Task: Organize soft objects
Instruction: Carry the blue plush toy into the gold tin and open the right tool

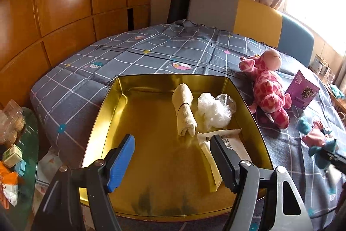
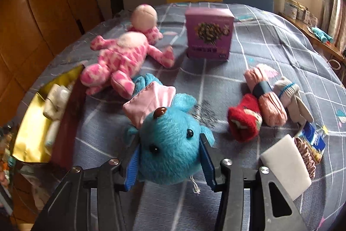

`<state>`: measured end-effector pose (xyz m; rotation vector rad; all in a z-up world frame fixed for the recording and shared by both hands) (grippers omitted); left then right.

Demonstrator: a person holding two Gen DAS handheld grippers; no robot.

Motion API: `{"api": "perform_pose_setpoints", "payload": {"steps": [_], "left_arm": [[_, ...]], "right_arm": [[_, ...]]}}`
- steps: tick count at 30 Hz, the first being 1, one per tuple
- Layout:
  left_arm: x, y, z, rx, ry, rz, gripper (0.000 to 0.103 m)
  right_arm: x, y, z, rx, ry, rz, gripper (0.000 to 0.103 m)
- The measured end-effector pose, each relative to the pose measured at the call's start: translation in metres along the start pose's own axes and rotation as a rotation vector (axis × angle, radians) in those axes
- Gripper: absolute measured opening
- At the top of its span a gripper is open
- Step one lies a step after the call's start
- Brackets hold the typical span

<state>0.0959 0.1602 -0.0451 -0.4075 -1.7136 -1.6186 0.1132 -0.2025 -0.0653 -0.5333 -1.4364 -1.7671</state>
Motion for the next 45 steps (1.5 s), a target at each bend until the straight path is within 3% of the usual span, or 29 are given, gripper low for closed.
{"api": "perform_pose_setpoints", "payload": {"steps": [6,11,18,22,26,36,45], "left_arm": [[0.0,0.007,0.015,0.033,0.014,-0.008,0.073],[0.002,0.025,0.053,0.106,0.072,-0.033,0.073],[0.001,0.041,0.102,0.209,0.136,-0.052,0.073],[-0.003,0.041,0.107,0.218,0.131,-0.041,0.073],[-0.005,0.038,0.102,0.205,0.124,-0.034,0.073],[-0.006,0.031,0.081,0.153,0.111,-0.031,0.074],[0.0,0.028,0.064,0.116,0.091,-0.042,0.074]], "right_arm": [[-0.002,0.021,0.066,0.082,0.12,0.0,0.05],[-0.02,0.027,0.139,0.18,0.251,0.039,0.05],[-0.068,0.006,0.236,0.276,0.392,0.148,0.05],[-0.107,-0.02,0.267,0.312,0.393,0.236,0.051],[-0.14,-0.043,0.272,0.322,0.377,0.339,0.058],[-0.116,-0.038,0.258,0.277,0.437,0.272,0.064],[-0.091,-0.024,0.24,0.255,0.376,0.166,0.064]]}}
Point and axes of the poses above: each gripper's, at about its wrist camera, not at the fingertips, and x roughly against the way its jaws point, z to its left, y to its top, the point moved 6 cm from there along -x, roughly the way its jaws point, and after that the axes turned 10 degrees about y, right-handed, at the moved point
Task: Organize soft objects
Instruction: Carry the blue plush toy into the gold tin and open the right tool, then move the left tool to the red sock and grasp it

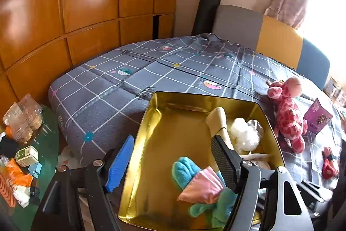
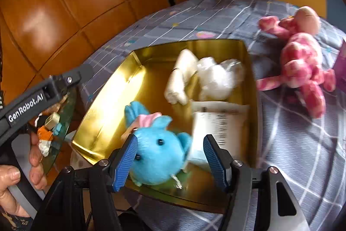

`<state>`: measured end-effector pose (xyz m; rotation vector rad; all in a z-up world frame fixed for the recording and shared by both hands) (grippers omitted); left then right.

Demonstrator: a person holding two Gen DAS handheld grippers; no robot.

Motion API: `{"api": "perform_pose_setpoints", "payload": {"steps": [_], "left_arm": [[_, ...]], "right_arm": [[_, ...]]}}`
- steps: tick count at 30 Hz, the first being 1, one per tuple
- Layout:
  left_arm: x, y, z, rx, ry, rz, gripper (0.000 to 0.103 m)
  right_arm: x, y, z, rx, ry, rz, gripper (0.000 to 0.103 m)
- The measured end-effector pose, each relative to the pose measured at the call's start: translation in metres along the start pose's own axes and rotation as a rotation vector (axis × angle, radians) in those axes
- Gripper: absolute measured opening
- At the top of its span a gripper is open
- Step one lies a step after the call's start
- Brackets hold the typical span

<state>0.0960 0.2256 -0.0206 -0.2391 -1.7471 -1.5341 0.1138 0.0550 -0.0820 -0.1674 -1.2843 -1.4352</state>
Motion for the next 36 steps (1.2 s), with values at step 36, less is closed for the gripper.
{"api": "perform_pose_setpoints", "payload": {"steps": [36], "left_arm": [[0.031,-0.02,-0.087,-0.232,-0.127,-0.031,0.075]], "right_arm": [[0.212,-0.057,-0.168,-0.179,-0.508,-0.227,0.064]]}}
Point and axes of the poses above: each gripper's, at about its wrist camera, not at the fingertips, and x roughly against the way its jaws point, z to its left, y to its top, the point moved 6 cm from there along -x, roughly the way its jaws point, and after that the axes turned 10 degrees about y, right-handed, at the moved point
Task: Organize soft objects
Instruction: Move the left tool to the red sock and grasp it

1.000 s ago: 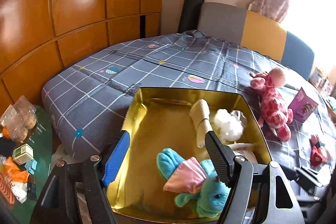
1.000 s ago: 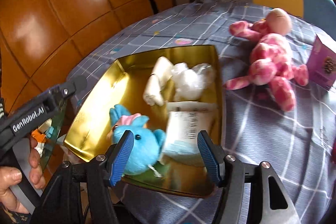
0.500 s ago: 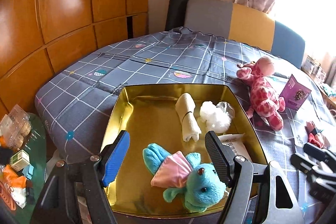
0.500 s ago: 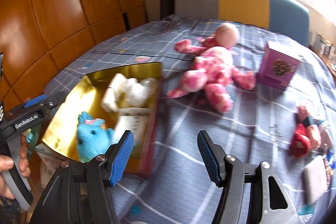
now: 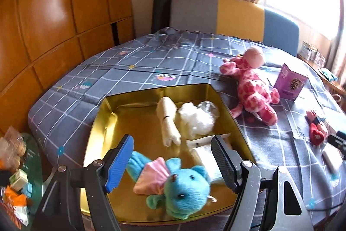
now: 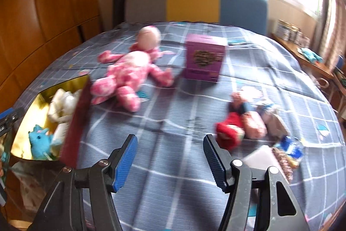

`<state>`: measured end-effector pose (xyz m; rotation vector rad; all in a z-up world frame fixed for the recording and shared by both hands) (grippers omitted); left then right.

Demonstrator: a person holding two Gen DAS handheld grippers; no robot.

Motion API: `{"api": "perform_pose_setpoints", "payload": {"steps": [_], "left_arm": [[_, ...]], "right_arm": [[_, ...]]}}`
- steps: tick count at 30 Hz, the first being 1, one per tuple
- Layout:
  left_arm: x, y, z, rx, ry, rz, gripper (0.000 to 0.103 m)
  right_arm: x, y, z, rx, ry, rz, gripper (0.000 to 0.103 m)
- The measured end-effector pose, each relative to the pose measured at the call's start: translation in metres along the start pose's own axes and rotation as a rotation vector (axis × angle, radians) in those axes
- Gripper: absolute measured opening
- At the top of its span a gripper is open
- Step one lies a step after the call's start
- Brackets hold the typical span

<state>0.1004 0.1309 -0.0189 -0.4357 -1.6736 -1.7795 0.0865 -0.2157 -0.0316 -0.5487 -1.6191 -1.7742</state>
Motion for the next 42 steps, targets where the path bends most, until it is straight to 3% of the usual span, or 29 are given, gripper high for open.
{"api": "perform_pose_setpoints", "payload": {"steps": [14,26,34,42], "left_arm": [[0.012,0.006,-0.074,-0.159,-0.099,-0.025,0.075],[0.013,0.003,-0.171,-0.322,-0.302,0.032,0.075],[0.014,-0.002,-0.26,-0.422,-0.486,0.107,0.075],[0.009,-0.012,-0.355,-0.51,-0.605,0.182,0.075]], "right_arm": [[0.054,0.008,-0.095,-0.158,-0.156,-0.133,0.064],[0.078,-0.008,-0.186,-0.408,-0.366,-0.203,0.064],[0.082,-0.012,-0.204,-0.478,-0.336,-0.303,0.064],[0.082,-0.016,-0.208,-0.538,-0.265,-0.318,0.064]]}}
Point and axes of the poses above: each gripper's, at about its wrist camera, not at the fingertips, and x roughly against the way its jaws point, z to its left, y to its top, the point moved 6 cm from there along -x, roughly the way its jaws point, and after that the axes turned 10 degrees about y, right-handed, at the moved point
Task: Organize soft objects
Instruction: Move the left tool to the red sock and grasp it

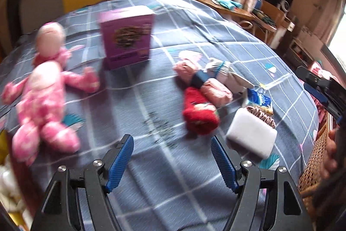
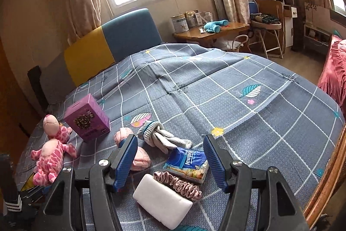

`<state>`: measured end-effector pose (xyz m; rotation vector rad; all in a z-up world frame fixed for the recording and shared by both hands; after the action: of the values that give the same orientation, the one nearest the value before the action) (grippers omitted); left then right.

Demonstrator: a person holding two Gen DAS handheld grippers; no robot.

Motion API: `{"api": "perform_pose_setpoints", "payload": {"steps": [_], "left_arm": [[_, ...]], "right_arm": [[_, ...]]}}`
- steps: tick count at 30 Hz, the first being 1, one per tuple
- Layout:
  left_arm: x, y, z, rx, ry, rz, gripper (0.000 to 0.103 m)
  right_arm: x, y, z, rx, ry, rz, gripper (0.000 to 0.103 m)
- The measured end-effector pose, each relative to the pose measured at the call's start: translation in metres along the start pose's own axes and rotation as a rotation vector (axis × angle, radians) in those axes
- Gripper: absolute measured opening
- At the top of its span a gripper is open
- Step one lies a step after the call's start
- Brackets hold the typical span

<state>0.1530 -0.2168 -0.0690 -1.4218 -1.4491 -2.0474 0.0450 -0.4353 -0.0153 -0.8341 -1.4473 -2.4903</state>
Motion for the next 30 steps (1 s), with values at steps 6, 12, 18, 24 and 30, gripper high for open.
{"api": "perform_pose_setpoints", "payload": {"steps": [6,12,18,24,30], "left_arm": [[-0.037,0.021,-0.042,-0.071,-0.043,0.043,0.075],[-0.079,0.032,-0.062,-0.101,-0.028,0.102,0.068],[-0.101,0.028,-0.06,-0.053,-0.071,0.128,0.036],[-0.056,0.021,-0.035,0.032,-0.122,0.002,0.037],[-0.029,-0.03,0.009,0.063,-0.071,0.01,0.036]], "right_arm": [[-0.001,-0.001,0.0,-0.011,0.018,0.007,0.064],[0.0,0.0,-0.006,-0.053,0.045,0.001,0.064],[0.002,0.002,-0.013,-0.099,0.05,-0.015,0.064],[0.003,0.002,-0.022,-0.151,0.051,-0.022,0.064],[-0.009,-0.004,-0.017,-0.125,0.032,0.058,0.064]]}}
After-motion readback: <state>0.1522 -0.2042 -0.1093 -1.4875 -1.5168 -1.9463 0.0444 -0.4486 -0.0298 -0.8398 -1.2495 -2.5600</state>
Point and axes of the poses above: each gripper's, at about its wrist camera, not at the fingertips, and x roughly against the way its jaws point, z to its left, y to its top, the point moved 6 cm from there along -x, roughly the way its jaws point, and after that the axes turned 10 degrees about y, right-handed, at the moved point
